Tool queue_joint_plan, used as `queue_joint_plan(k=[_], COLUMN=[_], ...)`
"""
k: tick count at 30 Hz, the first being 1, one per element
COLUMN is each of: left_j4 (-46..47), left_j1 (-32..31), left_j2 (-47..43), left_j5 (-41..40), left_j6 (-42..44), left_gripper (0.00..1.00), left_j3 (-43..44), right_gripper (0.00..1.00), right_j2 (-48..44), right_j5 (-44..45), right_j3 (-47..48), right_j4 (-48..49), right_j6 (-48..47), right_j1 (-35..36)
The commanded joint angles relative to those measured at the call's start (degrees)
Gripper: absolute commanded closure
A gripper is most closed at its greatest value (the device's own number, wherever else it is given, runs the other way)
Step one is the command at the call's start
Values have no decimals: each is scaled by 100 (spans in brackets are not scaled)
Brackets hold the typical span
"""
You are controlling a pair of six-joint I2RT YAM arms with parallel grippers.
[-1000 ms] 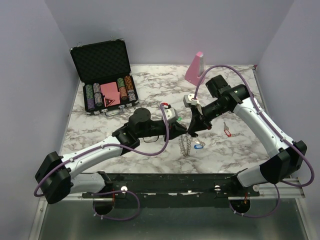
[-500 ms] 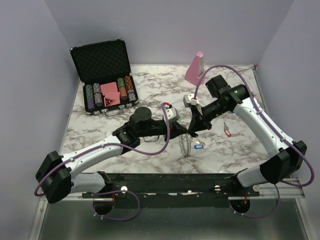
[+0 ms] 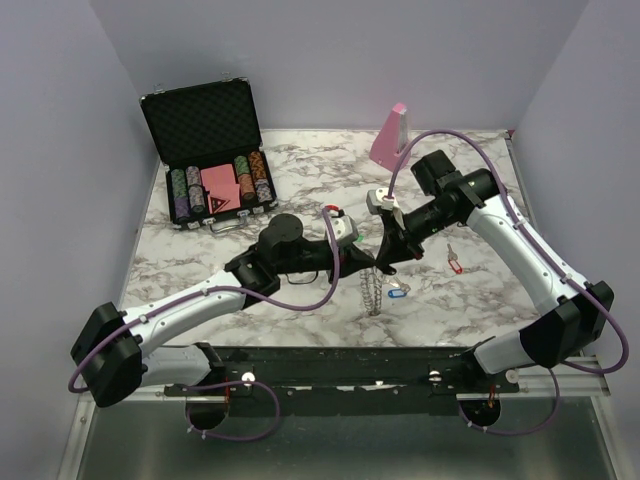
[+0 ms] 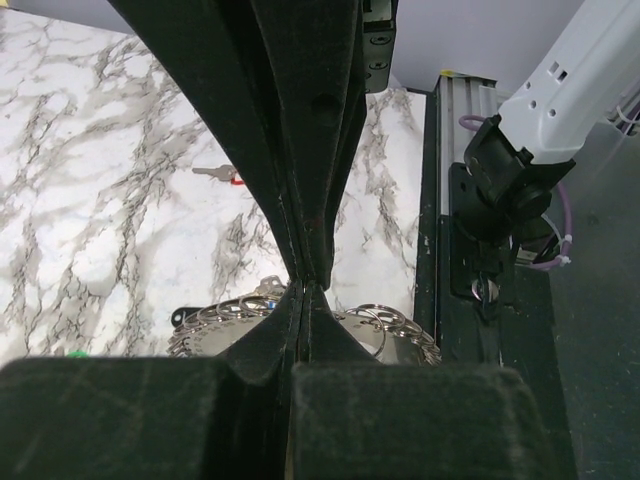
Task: Put the keys on the keyring
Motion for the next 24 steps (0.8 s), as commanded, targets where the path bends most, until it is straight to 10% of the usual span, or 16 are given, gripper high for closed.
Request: queue_joint_plan(k=[1, 24], left_j4=[587, 3586], left_j1=[-41, -191], left_j2=[-324, -598], left_j5=[-164, -1422], left_j6=[-232, -1454], left_gripper=[100, 100], left_j3=[-281, -1460], right_gripper=[95, 83], right_j2=[-157, -210], right_j5=[-276, -989], right_j3=[-57, -462], right_j4=[144, 470], right_j6=[140, 263], right_j1=[29, 20])
